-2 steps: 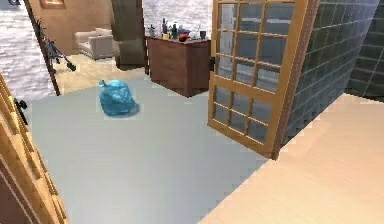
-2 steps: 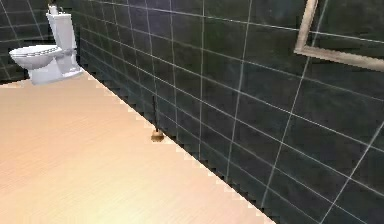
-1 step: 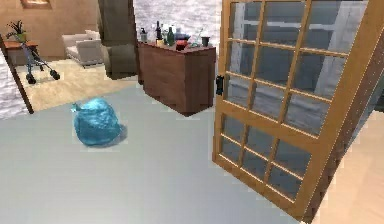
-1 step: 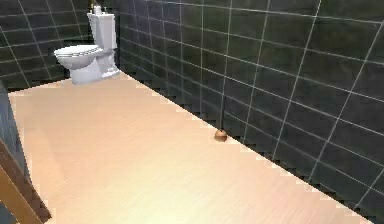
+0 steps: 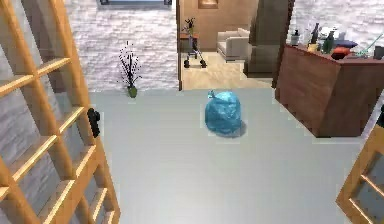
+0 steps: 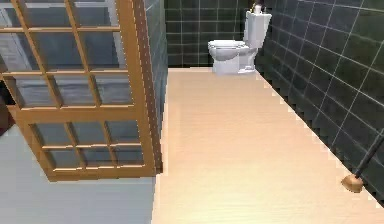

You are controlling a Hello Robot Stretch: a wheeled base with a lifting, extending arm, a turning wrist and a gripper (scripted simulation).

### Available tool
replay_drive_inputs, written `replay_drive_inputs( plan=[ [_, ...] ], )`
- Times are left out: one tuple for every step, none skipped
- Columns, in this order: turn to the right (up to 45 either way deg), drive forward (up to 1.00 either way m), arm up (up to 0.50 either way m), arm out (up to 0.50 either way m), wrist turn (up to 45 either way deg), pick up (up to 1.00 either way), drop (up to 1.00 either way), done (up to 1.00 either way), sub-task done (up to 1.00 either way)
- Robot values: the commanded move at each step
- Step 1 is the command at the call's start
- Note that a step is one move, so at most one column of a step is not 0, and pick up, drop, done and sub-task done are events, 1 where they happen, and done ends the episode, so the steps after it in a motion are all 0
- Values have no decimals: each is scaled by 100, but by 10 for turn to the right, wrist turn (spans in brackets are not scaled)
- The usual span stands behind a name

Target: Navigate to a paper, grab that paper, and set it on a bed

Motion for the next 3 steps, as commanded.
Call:
replay_drive_inputs(
  plan=[
    [0, 100, 0, 0, 0, 0, 0, 0, 0],
    [-60, 0, 0, 0, 0, 0, 0, 0, 0],
    [0, 35, 0, 0, 0, 0, 0, 0, 0]
  ],
)
